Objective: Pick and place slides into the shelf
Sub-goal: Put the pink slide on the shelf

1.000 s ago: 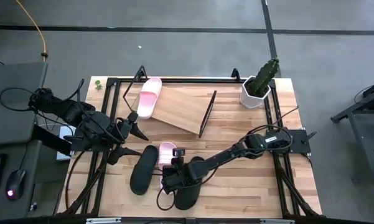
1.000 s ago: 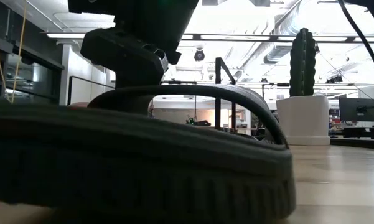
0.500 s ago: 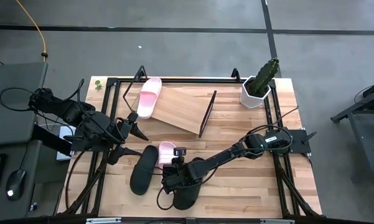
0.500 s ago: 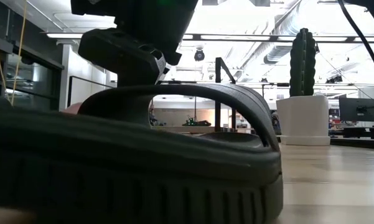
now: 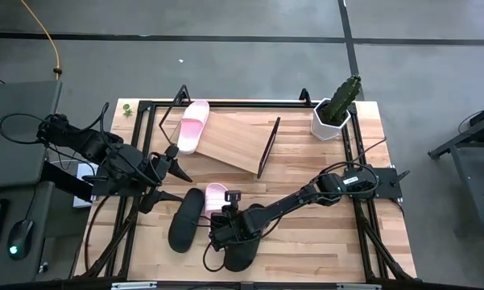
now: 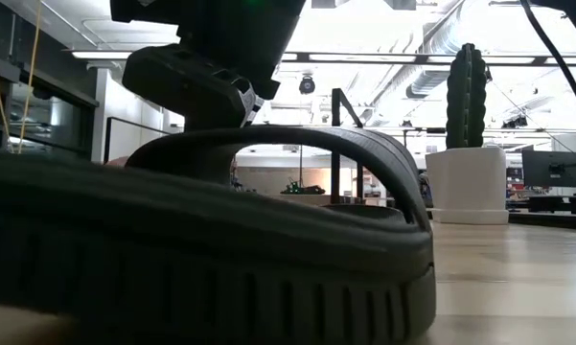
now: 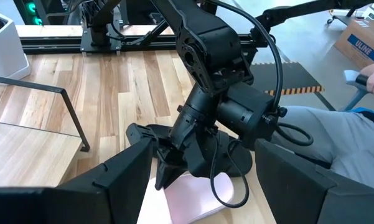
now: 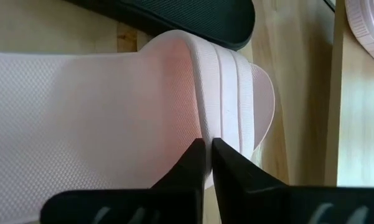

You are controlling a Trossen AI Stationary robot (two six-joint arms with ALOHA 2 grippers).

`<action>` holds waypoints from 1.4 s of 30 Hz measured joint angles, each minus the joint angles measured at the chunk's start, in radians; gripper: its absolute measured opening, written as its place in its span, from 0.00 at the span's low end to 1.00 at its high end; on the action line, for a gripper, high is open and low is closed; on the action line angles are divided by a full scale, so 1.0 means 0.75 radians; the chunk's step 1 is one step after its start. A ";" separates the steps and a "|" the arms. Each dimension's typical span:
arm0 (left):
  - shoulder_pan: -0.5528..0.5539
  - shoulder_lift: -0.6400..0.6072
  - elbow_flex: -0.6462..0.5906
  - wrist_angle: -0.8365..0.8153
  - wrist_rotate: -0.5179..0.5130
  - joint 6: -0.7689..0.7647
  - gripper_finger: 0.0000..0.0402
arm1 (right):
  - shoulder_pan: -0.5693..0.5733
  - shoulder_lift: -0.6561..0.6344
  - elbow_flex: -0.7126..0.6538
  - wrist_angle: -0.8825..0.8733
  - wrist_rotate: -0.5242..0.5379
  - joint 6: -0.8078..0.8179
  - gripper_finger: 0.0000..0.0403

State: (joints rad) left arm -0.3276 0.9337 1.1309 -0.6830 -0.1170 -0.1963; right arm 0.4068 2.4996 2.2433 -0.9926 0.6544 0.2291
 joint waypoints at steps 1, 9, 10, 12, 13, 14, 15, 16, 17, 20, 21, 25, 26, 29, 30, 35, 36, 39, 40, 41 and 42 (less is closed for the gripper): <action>0.000 0.000 0.000 0.000 0.000 0.000 0.66 | 0.000 0.000 0.000 -0.002 0.000 0.000 0.01; 0.000 0.000 0.000 0.000 0.000 0.000 0.66 | -0.001 -0.001 0.000 -0.006 0.003 -0.007 0.00; 0.000 0.000 0.000 0.000 0.000 0.000 0.66 | -0.001 -0.001 0.000 -0.006 0.004 -0.008 0.00; 0.000 0.000 0.000 0.000 0.000 0.000 0.66 | -0.001 -0.004 0.000 -0.011 0.009 -0.013 0.00; 0.000 0.000 0.000 0.000 0.000 0.000 0.66 | -0.001 -0.006 0.000 -0.015 0.016 -0.013 0.00; 0.000 0.000 0.000 0.000 0.000 0.000 0.66 | -0.001 -0.007 0.000 -0.021 0.028 -0.021 0.00; 0.000 0.000 0.000 0.000 -0.001 0.000 0.66 | -0.003 -0.007 0.011 -0.040 0.040 -0.022 0.00; 0.000 0.001 0.000 0.000 -0.005 0.000 0.66 | -0.004 -0.007 0.028 -0.066 0.051 -0.025 0.00; 0.000 0.001 0.000 0.000 -0.006 0.000 0.66 | -0.004 -0.008 0.047 -0.083 0.060 -0.022 0.00; 0.000 0.001 0.000 0.000 -0.008 0.000 0.66 | -0.007 -0.013 0.133 -0.137 0.103 -0.021 0.00; 0.000 0.001 0.000 0.001 -0.009 0.000 0.66 | -0.007 -0.017 0.152 -0.149 0.126 -0.022 0.00; 0.000 0.000 0.000 0.000 -0.010 0.000 0.66 | -0.016 -0.048 0.142 -0.109 0.157 -0.032 0.00; 0.000 0.000 0.000 0.000 -0.010 0.000 0.66 | -0.021 -0.048 0.148 -0.121 0.159 -0.032 0.00; 0.000 0.000 0.000 0.000 -0.010 0.000 0.66 | -0.045 -0.048 0.149 -0.131 0.160 -0.031 0.00; 0.000 0.000 0.000 -0.001 -0.010 0.000 0.66 | -0.057 -0.048 0.149 -0.133 0.160 -0.028 0.00; 0.000 -0.003 0.000 -0.001 -0.010 0.000 0.66 | -0.131 -0.048 0.149 -0.145 0.161 0.022 0.00; 0.000 -0.005 0.000 0.001 -0.010 0.000 0.66 | -0.147 -0.048 0.149 -0.148 0.163 0.031 0.00; 0.000 -0.026 0.000 0.004 -0.010 0.005 0.66 | -0.194 -0.048 0.149 -0.175 0.165 0.055 0.00; 0.000 -0.039 0.000 0.006 -0.010 0.009 0.66 | -0.207 -0.048 0.149 -0.184 0.166 0.060 0.00; 0.000 -0.054 0.002 0.002 -0.010 0.015 0.66 | -0.221 -0.048 0.149 -0.195 0.170 0.065 0.00; 0.000 -0.065 0.010 0.000 -0.010 0.022 0.66 | -0.233 -0.048 0.149 -0.203 0.184 0.067 0.00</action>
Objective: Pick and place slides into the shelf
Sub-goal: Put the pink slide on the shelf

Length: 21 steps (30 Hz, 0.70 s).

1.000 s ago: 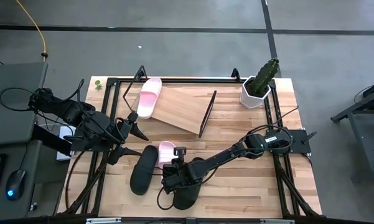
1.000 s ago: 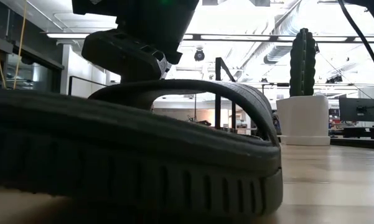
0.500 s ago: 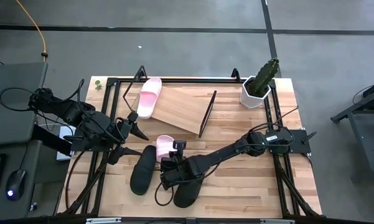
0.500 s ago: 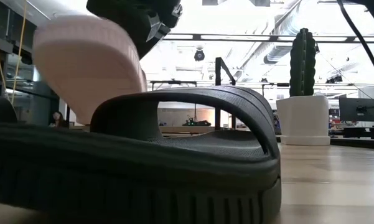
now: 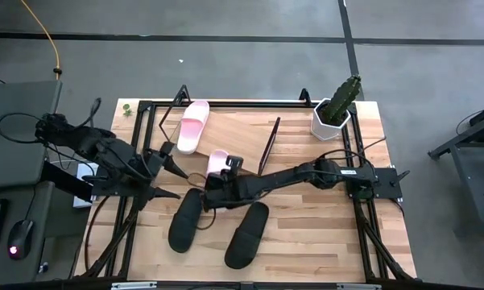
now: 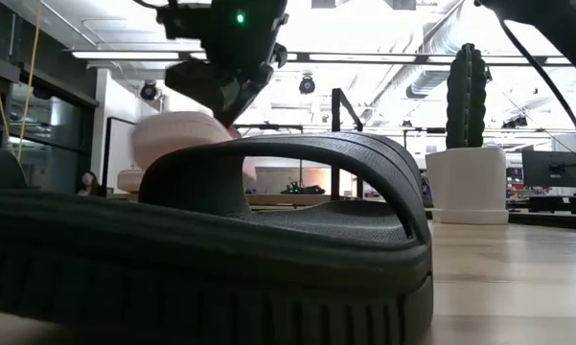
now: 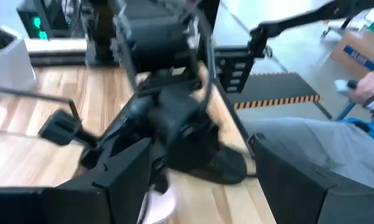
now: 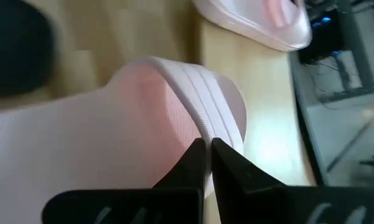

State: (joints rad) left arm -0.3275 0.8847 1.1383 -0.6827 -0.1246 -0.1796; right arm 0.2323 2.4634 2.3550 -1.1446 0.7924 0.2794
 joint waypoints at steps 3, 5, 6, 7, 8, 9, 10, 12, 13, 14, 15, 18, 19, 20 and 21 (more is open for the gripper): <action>0.000 -0.045 0.033 0.001 -0.042 0.025 0.66 | -0.034 0.000 0.000 -0.006 0.058 -0.012 0.00; 0.000 -0.070 0.053 0.002 -0.076 0.032 0.66 | -0.060 0.000 0.000 -0.001 0.078 -0.025 0.00; 0.000 -0.081 0.063 0.002 -0.080 0.036 0.66 | -0.074 0.000 0.000 0.001 0.082 -0.025 0.00; 0.000 -0.090 0.067 0.004 -0.083 0.048 0.66 | -0.091 0.000 0.000 0.000 0.082 -0.024 0.00; 0.000 -0.097 0.070 0.001 -0.084 0.057 0.66 | -0.108 0.000 0.000 0.000 0.081 -0.024 0.00; 0.000 -0.104 0.072 0.002 -0.085 0.068 0.66 | -0.127 0.000 0.000 0.001 0.081 -0.024 0.00; 0.000 -0.110 0.072 0.001 -0.085 0.077 0.66 | -0.144 0.000 0.000 0.002 0.081 -0.025 0.00; 0.000 -0.115 0.072 -0.001 -0.085 0.093 0.66 | -0.178 0.000 0.000 0.011 0.085 -0.035 0.00; 0.000 -0.115 0.072 -0.001 -0.085 0.097 0.66 | -0.196 0.000 0.000 0.014 0.089 -0.038 0.00; 0.000 -0.114 0.072 -0.001 -0.085 0.102 0.66 | -0.213 0.000 0.000 0.019 0.092 -0.049 0.00; 0.000 -0.114 0.072 -0.001 -0.085 0.105 0.66 | -0.229 0.000 0.000 0.029 0.090 -0.061 0.00; 0.000 -0.110 0.072 -0.002 -0.085 0.110 0.66 | -0.272 0.000 0.000 0.052 0.073 -0.081 0.00; 0.000 -0.109 0.072 -0.002 -0.085 0.110 0.66 | -0.284 0.000 0.000 0.059 0.070 -0.092 0.00; 0.000 -0.109 0.072 -0.002 -0.085 0.110 0.66 | -0.295 0.000 0.000 0.066 0.070 -0.102 0.00; 0.000 -0.109 0.072 -0.002 -0.085 0.110 0.66 | -0.303 0.000 0.000 0.071 0.072 -0.110 0.00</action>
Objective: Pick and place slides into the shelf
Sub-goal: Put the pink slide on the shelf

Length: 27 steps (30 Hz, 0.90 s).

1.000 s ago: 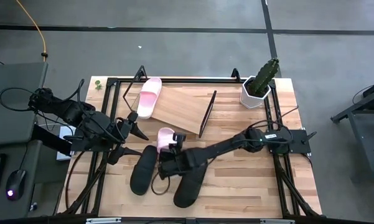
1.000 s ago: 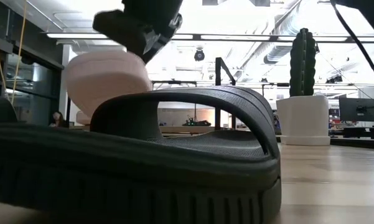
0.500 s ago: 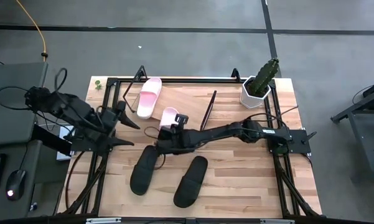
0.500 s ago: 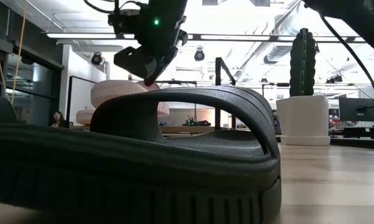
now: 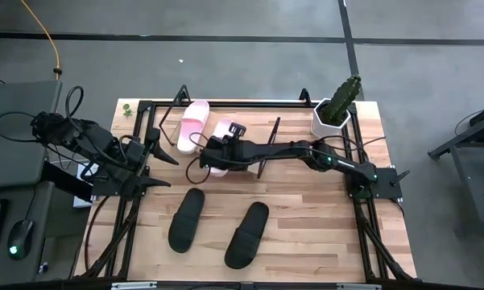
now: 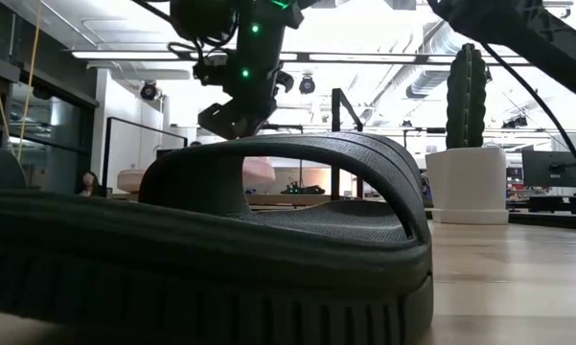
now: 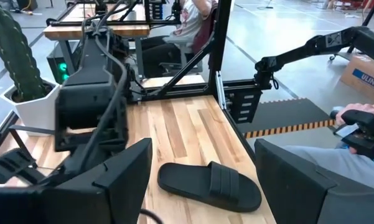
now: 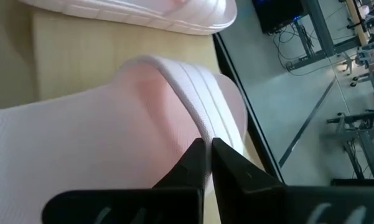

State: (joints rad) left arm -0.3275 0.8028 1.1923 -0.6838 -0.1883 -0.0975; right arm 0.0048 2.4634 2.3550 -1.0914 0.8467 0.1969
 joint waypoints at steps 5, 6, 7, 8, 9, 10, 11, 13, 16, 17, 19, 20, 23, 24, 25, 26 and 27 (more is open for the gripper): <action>-0.001 -0.004 0.000 0.000 0.000 0.000 0.66 | -0.034 0.000 0.000 0.049 0.002 -0.054 0.00; 0.000 -0.004 0.000 0.000 0.000 0.000 0.66 | -0.040 0.000 0.000 0.058 0.002 -0.055 0.00; -0.001 -0.004 0.000 0.000 0.000 -0.001 0.66 | -0.045 0.000 0.000 0.066 0.002 -0.056 0.00; 0.000 -0.004 0.000 0.000 0.000 -0.001 0.66 | -0.052 0.000 0.000 0.071 0.003 -0.063 0.00; 0.000 -0.004 0.000 0.000 0.001 -0.001 0.66 | -0.058 0.000 0.001 0.079 0.003 -0.072 0.00; 0.000 -0.004 0.000 0.000 0.005 -0.001 0.66 | -0.064 0.000 0.001 0.090 0.003 -0.084 0.00; 0.000 -0.004 0.000 0.000 0.010 -0.001 0.66 | -0.070 0.000 0.000 0.103 0.003 -0.097 0.00; 0.000 -0.004 0.000 0.000 0.016 -0.001 0.66 | -0.086 0.000 0.001 0.127 0.001 -0.121 0.00; 0.000 -0.004 0.000 0.000 0.016 -0.001 0.66 | -0.108 0.000 0.001 0.149 -0.010 -0.139 0.00; 0.000 -0.004 0.000 0.000 0.016 -0.001 0.66 | -0.114 0.000 0.001 0.154 -0.010 -0.143 0.00; 0.000 -0.004 0.000 0.000 0.017 -0.001 0.66 | -0.127 0.000 0.001 0.173 -0.009 -0.166 0.00; -0.001 -0.004 0.000 0.000 0.017 -0.001 0.66 | -0.135 0.000 0.001 0.180 -0.010 -0.175 0.00; 0.000 -0.004 0.000 0.000 0.019 0.013 0.66 | -0.158 0.002 0.001 0.211 -0.036 -0.201 0.00; 0.000 -0.004 0.000 0.000 0.020 0.021 0.66 | -0.165 0.003 0.001 0.220 -0.037 -0.204 0.00; 0.000 -0.004 0.000 0.000 0.020 0.026 0.66 | -0.172 0.004 0.000 0.221 -0.037 -0.205 0.00; -0.001 -0.004 0.000 0.000 0.020 0.027 0.66 | -0.178 0.005 0.000 0.224 -0.038 -0.206 0.00; 0.000 -0.004 0.000 0.000 0.020 0.029 0.66 | -0.184 0.005 0.000 0.230 -0.043 -0.207 0.00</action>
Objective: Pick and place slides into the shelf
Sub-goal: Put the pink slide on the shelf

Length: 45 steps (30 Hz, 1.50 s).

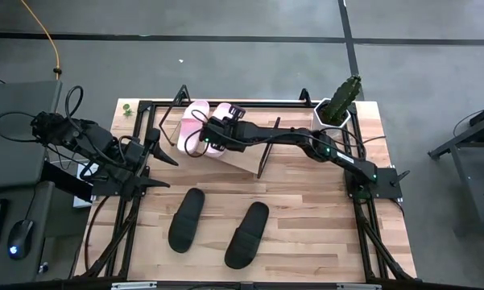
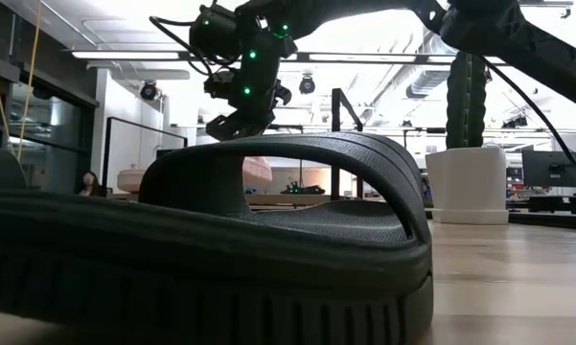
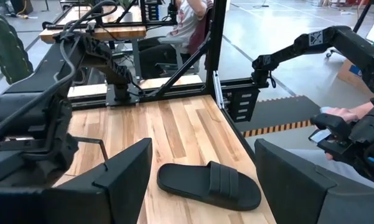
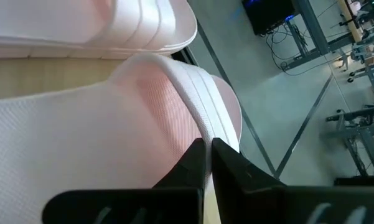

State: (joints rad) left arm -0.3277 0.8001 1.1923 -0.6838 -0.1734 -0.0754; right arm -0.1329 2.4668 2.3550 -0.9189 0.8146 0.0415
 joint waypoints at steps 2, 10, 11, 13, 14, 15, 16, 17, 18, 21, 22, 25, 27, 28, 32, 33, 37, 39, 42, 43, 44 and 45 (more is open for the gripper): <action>0.000 0.000 0.000 0.000 0.000 0.001 0.66 | -0.010 0.000 0.000 0.017 -0.005 -0.006 0.00; 0.000 0.000 0.000 0.000 0.000 0.035 0.66 | -0.017 0.002 -0.001 0.123 -0.040 -0.068 0.00; 0.000 0.000 0.000 0.000 0.000 0.036 0.66 | -0.017 0.003 -0.001 0.141 -0.047 -0.077 0.00; 0.000 0.000 0.000 0.000 -0.001 0.052 0.66 | -0.017 0.003 -0.002 0.168 -0.054 -0.091 0.00; 0.000 0.000 0.000 0.000 -0.001 0.058 0.66 | -0.017 0.003 -0.002 0.175 -0.054 -0.093 0.00; 0.000 0.000 0.000 0.000 -0.001 0.060 0.66 | -0.017 0.007 -0.002 0.187 -0.053 -0.100 0.00; 0.000 0.000 0.000 0.001 -0.001 0.060 0.66 | -0.017 0.010 -0.002 0.191 -0.052 -0.102 0.00; 0.000 0.000 0.000 0.001 -0.001 0.060 0.66 | -0.020 0.011 -0.002 0.190 -0.053 -0.109 0.00; 0.000 0.000 0.000 0.001 -0.001 0.060 0.66 | -0.020 0.015 -0.003 0.190 -0.053 -0.111 0.00; 0.000 0.000 0.000 0.001 -0.001 0.060 0.66 | -0.022 0.029 -0.003 0.190 -0.051 -0.098 0.00; 0.000 0.000 0.000 0.001 -0.001 0.060 0.66 | -0.022 0.034 -0.003 0.192 -0.057 -0.095 0.00; 0.000 0.000 0.000 0.000 -0.001 0.060 0.66 | -0.023 0.053 -0.003 0.174 -0.055 -0.089 0.00; 0.000 0.000 0.000 0.001 -0.001 0.059 0.66 | -0.023 0.060 -0.003 0.142 -0.052 -0.063 0.00; 0.000 0.000 0.000 0.001 -0.001 0.059 0.66 | -0.023 0.061 -0.003 0.124 -0.043 -0.048 0.00; 0.000 0.000 0.000 0.001 -0.001 0.059 0.66 | -0.023 0.063 -0.003 0.110 -0.059 -0.026 0.00; 0.000 0.000 0.000 0.001 -0.001 0.059 0.66 | -0.023 0.063 -0.003 0.122 -0.069 -0.026 0.00; 0.000 0.000 0.000 0.002 -0.001 0.059 0.66 | -0.023 0.063 -0.003 0.200 -0.103 -0.057 0.00; 0.000 0.000 0.000 0.002 -0.001 0.059 0.66 | -0.023 0.063 -0.003 0.241 -0.125 -0.085 0.00; 0.000 0.000 0.000 0.002 0.000 0.059 0.66 | -0.024 0.063 -0.003 0.271 -0.174 -0.091 0.00; 0.000 0.000 0.000 0.002 -0.001 0.059 0.66 | -0.023 0.063 -0.003 0.273 -0.180 -0.091 0.00; 0.000 0.000 0.000 0.002 -0.001 0.059 0.66 | -0.024 0.063 -0.003 0.273 -0.181 -0.092 0.00; 0.000 0.000 0.000 0.002 0.000 0.059 0.66 | -0.027 0.063 -0.003 0.273 -0.185 -0.103 0.00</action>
State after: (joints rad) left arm -0.3279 0.8001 1.1923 -0.6823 -0.1734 -0.0315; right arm -0.1529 2.5137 2.3525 -0.7143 0.6762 -0.0355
